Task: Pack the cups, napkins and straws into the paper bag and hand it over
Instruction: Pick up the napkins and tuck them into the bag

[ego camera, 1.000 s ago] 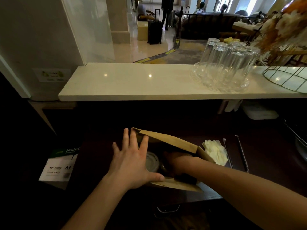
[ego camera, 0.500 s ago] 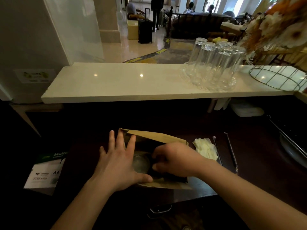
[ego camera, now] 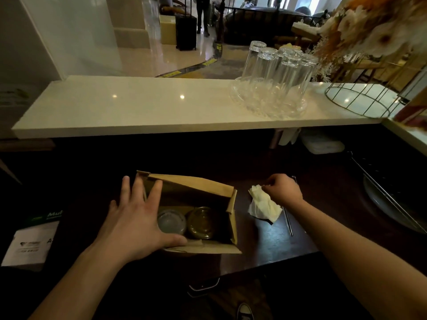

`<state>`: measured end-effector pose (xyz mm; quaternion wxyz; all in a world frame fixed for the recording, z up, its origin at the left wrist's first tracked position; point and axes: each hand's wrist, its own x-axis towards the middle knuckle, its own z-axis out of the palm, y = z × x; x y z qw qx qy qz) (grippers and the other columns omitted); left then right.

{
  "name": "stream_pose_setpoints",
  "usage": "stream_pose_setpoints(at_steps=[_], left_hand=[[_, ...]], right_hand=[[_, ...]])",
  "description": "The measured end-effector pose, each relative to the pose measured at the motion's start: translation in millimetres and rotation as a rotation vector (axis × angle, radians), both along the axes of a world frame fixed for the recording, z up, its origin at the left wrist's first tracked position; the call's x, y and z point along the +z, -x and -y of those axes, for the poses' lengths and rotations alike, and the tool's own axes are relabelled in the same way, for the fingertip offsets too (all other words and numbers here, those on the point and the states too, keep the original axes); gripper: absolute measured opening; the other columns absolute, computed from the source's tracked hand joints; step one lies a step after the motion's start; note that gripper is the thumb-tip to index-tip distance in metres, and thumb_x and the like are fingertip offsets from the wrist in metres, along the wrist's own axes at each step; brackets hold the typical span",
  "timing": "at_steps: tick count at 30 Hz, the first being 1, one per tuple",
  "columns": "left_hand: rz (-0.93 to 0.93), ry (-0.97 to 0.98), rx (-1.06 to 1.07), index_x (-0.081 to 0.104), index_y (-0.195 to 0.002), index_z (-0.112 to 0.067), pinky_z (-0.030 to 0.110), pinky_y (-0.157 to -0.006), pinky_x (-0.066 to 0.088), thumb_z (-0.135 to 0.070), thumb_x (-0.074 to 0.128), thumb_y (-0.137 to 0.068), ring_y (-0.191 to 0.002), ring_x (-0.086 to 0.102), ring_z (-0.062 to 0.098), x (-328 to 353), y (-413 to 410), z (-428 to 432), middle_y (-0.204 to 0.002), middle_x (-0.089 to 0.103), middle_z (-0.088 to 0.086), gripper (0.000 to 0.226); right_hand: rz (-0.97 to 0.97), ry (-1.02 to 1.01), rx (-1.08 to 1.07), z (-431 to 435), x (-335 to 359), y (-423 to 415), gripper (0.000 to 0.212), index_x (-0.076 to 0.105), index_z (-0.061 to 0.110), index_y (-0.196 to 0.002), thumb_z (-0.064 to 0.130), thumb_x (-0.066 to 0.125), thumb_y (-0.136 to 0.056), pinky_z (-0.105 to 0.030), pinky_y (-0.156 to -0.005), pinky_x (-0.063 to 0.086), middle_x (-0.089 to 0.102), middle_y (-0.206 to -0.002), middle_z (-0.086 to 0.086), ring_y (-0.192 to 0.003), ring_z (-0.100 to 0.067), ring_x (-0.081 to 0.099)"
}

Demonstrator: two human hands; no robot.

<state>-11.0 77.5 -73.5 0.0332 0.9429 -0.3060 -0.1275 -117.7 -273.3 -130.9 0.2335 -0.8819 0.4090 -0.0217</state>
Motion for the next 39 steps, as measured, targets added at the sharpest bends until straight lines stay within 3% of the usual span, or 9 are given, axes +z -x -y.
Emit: stream_pose_setpoints(at_steps=[3, 7, 10, 17, 20, 27, 30, 34, 39], left_hand=[[-0.008, -0.024, -0.001, -0.023, -0.147, -0.03, 0.055, -0.118, 0.009, -0.095, 0.051, -0.046, -0.141, -0.034, 0.03, 2, 1, 3, -0.157, -0.03, 0.009, 0.141], [-0.024, -0.053, 0.004, -0.022, -0.148, -0.029, 0.055, -0.119, 0.011, -0.095, 0.049, -0.046, -0.14, -0.035, 0.03, 5, 0, 6, -0.157, -0.03, 0.011, 0.141], [-0.044, -0.049, 0.009, -0.022, -0.148, -0.029, 0.055, -0.119, 0.01, -0.096, 0.049, -0.044, -0.14, -0.035, 0.03, 6, -2, 7, -0.157, -0.029, 0.011, 0.143], [-0.049, -0.067, 0.013, -0.021, -0.149, -0.029, 0.055, -0.119, 0.011, -0.099, 0.042, -0.038, -0.14, -0.035, 0.029, 6, -4, 8, -0.158, -0.029, 0.011, 0.146], [-0.037, -0.067, 0.009, -0.02, -0.149, -0.028, 0.056, -0.119, 0.012, -0.098, 0.046, -0.04, -0.14, -0.035, 0.029, 6, -3, 8, -0.158, -0.028, 0.012, 0.145], [-0.056, -0.055, 0.006, -0.02, -0.149, -0.029, 0.056, -0.118, 0.011, -0.101, 0.033, -0.029, -0.139, -0.038, 0.029, 8, -3, 6, -0.157, -0.029, 0.012, 0.15], [-0.048, -0.037, -0.001, -0.02, -0.149, -0.029, 0.056, -0.118, 0.012, -0.101, 0.028, -0.025, -0.139, -0.037, 0.029, 7, -2, 6, -0.158, -0.028, 0.013, 0.152], [-0.029, -0.018, -0.008, -0.02, -0.148, -0.029, 0.056, -0.118, 0.013, -0.102, 0.028, -0.025, -0.14, -0.035, 0.03, 5, -1, 6, -0.158, -0.027, 0.013, 0.151], [-0.03, 0.025, -0.008, -0.02, -0.148, -0.03, 0.053, -0.118, 0.013, -0.094, 0.055, -0.044, -0.141, -0.034, 0.028, 5, 0, 3, -0.158, -0.029, 0.01, 0.143]], right_hand=[[-0.257, -0.062, 0.001, 15, -27, 0, 0.036, 0.06, 0.005, -0.108, 0.032, 0.066, -0.085, -0.036, -0.063, 0.06, 0.067, -0.078, -0.006, -0.065, -0.022, 0.069], [-0.343, -0.104, -0.002, 15, -42, -10, 0.036, 0.053, 0.004, -0.122, 0.024, 0.056, -0.092, -0.04, -0.074, 0.06, 0.064, -0.085, -0.01, -0.076, -0.027, 0.069], [-0.384, -0.092, -0.007, 17, -52, -16, 0.045, 0.049, 0.006, -0.128, 0.03, 0.056, -0.09, -0.042, -0.083, 0.058, 0.067, -0.108, -0.013, -0.092, -0.03, 0.069], [-0.41, -0.074, -0.079, 25, -72, -19, 0.031, 0.061, 0.013, -0.106, 0.031, 0.063, -0.081, -0.036, -0.069, 0.049, 0.065, -0.102, -0.007, -0.096, -0.03, 0.066], [-0.308, -0.034, -0.131, 18, -69, -15, 0.015, 0.055, 0.016, -0.096, 0.026, 0.06, -0.086, -0.034, -0.069, 0.049, 0.063, -0.096, -0.006, -0.095, -0.027, 0.064], [0.03, -0.277, -0.152, 21, -69, -16, 0.019, 0.067, 0.01, -0.078, 0.027, 0.064, -0.083, -0.036, -0.064, 0.053, 0.069, -0.079, -0.01, -0.073, -0.023, 0.065], [0.276, -0.395, -0.197, 15, -60, -12, 0.019, 0.069, 0.004, -0.078, 0.022, 0.069, -0.083, -0.041, -0.071, 0.056, 0.07, -0.079, -0.01, -0.079, -0.026, 0.067], [0.443, -0.486, -0.174, 5, -34, -7, 0.011, 0.069, 0.008, -0.081, 0.018, 0.073, -0.082, -0.034, -0.064, 0.055, 0.071, -0.082, -0.009, -0.081, -0.026, 0.069], [0.603, -0.473, -0.07, -17, 22, -5, 0.019, 0.07, 0.01, -0.102, 0.014, 0.072, -0.083, -0.03, -0.065, 0.054, 0.072, -0.088, -0.006, -0.083, -0.023, 0.07]])
